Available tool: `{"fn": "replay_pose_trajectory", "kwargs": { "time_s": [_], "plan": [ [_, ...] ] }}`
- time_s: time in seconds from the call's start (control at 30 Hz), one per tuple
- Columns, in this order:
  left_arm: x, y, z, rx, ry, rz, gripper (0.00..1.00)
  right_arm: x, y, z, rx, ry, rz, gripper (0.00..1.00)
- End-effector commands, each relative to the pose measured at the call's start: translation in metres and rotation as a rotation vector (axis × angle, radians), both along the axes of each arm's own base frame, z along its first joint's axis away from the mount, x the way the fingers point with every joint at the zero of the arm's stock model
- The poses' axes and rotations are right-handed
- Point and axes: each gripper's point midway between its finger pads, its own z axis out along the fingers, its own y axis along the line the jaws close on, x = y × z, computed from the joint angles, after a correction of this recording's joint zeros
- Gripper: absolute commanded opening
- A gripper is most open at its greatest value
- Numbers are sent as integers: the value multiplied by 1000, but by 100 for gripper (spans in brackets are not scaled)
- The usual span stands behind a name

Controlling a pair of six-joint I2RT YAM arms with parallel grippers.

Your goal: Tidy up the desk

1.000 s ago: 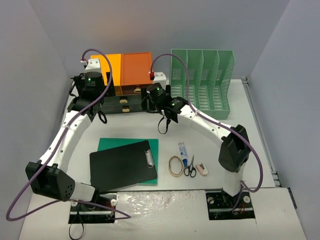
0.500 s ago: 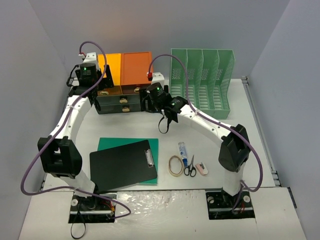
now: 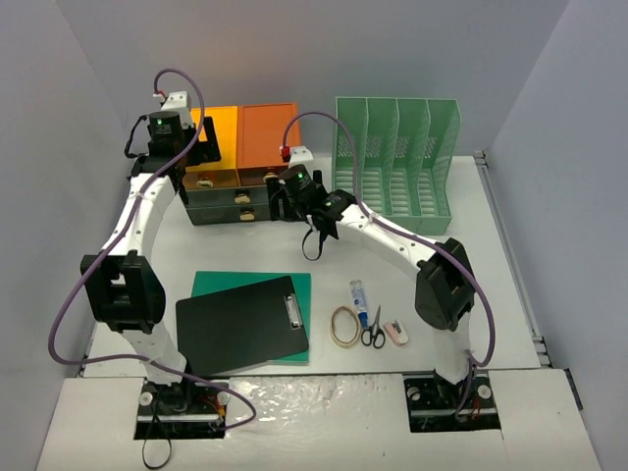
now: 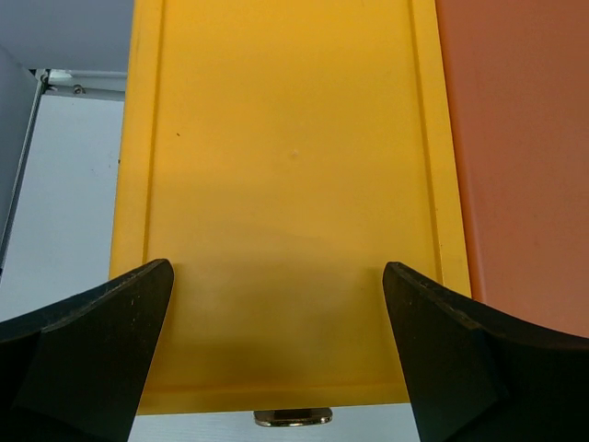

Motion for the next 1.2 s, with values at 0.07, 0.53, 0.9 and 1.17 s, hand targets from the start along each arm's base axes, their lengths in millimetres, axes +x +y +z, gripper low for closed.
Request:
{"fn": "replay_pose_trajectory", "kwargs": {
  "time_s": [0.07, 0.53, 0.9, 1.17],
  "plan": [
    [-4, -8, 20, 59, -24, -58, 97, 33, 21, 76, 153, -209, -82, 74],
    [-8, -34, -19, 187, 82, -92, 97, 58, 46, 87, 291, -260, -123, 74],
    [-9, -30, -36, 182, 107, -72, 97, 66, 61, 73, 293, -247, -105, 73],
    [-6, -33, -41, 168, 110, -80, 97, 74, 57, 63, 184, -306, -158, 69]
  ]
}}
